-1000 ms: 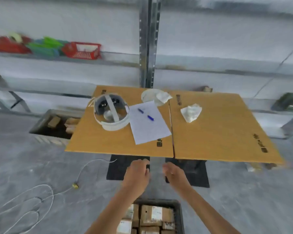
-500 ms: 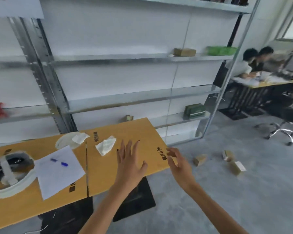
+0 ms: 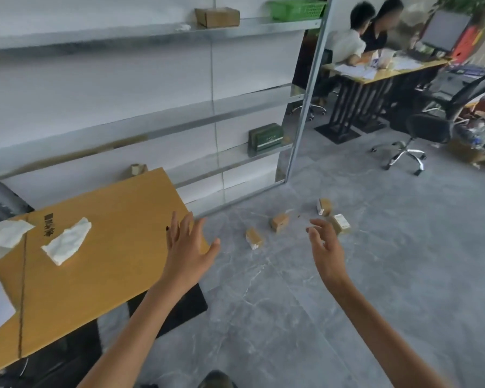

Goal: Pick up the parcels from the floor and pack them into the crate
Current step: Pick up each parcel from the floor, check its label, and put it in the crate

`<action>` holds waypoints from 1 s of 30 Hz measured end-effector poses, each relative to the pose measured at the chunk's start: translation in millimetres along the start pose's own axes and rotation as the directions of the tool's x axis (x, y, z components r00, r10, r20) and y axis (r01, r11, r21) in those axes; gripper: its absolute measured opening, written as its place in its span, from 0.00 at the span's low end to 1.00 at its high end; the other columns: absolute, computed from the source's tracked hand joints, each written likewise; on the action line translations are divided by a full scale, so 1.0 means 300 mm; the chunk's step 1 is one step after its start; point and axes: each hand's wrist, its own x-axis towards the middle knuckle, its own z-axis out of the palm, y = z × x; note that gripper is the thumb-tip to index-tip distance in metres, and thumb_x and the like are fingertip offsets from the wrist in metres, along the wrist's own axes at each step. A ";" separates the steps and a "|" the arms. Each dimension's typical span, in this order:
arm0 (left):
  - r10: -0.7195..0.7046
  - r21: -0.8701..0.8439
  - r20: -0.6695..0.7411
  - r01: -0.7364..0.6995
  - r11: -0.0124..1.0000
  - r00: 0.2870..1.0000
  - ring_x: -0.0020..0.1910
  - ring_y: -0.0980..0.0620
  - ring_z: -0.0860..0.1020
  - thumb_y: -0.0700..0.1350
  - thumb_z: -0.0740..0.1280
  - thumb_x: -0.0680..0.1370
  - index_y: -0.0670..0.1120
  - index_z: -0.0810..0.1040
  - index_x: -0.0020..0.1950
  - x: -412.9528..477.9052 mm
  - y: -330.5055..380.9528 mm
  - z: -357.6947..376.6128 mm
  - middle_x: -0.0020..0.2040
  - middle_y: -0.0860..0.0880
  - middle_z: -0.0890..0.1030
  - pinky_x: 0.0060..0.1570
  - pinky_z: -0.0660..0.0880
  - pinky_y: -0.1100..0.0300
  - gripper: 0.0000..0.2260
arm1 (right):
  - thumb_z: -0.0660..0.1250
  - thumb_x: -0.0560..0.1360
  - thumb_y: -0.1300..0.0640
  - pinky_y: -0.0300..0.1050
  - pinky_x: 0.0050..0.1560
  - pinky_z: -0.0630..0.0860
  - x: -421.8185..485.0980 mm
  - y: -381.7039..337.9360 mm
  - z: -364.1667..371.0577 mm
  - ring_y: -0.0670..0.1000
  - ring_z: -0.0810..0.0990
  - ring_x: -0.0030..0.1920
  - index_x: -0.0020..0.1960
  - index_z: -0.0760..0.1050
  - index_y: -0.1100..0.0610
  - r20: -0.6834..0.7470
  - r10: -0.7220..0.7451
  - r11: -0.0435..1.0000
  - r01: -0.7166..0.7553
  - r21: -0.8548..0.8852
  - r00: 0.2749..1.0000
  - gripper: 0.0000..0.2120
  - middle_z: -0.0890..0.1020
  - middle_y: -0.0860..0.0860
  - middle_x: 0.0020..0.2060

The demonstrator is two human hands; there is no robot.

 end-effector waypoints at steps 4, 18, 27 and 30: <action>-0.033 -0.040 0.092 0.036 0.999 0.995 0.76 0.49 0.37 0.56 0.59 0.78 0.51 0.62 0.72 0.109 0.007 0.089 0.75 0.50 0.56 0.74 0.44 0.46 0.23 | 0.57 0.80 0.55 0.30 0.42 0.67 0.104 0.060 0.001 0.48 0.75 0.53 0.63 0.71 0.55 -0.017 0.101 0.995 -0.101 0.024 0.995 0.13 0.78 0.50 0.54; -0.142 -0.086 0.314 0.177 0.981 0.939 0.74 0.45 0.55 0.50 0.60 0.80 0.46 0.68 0.69 0.877 -0.103 0.415 0.69 0.45 0.67 0.73 0.55 0.50 0.18 | 0.58 0.79 0.55 0.42 0.41 0.71 0.892 0.235 0.295 0.53 0.79 0.51 0.60 0.73 0.56 0.069 0.333 0.934 -0.318 -0.164 0.941 0.12 0.80 0.56 0.53; -0.331 -0.103 0.485 0.428 0.898 0.809 0.62 0.46 0.73 0.44 0.60 0.80 0.42 0.70 0.67 1.313 -0.161 0.672 0.65 0.42 0.74 0.55 0.67 0.60 0.17 | 0.56 0.80 0.54 0.43 0.43 0.75 1.257 0.428 0.528 0.52 0.78 0.48 0.60 0.73 0.54 0.134 0.573 0.790 -0.502 -0.351 0.808 0.13 0.80 0.54 0.54; -0.392 -0.096 0.539 0.517 0.851 0.746 0.61 0.45 0.73 0.43 0.59 0.80 0.43 0.68 0.68 1.397 -0.161 0.796 0.65 0.43 0.73 0.54 0.69 0.59 0.17 | 0.56 0.80 0.55 0.48 0.50 0.76 1.335 0.528 0.594 0.55 0.78 0.53 0.61 0.73 0.54 0.162 0.625 0.750 -0.530 -0.397 0.763 0.13 0.80 0.54 0.56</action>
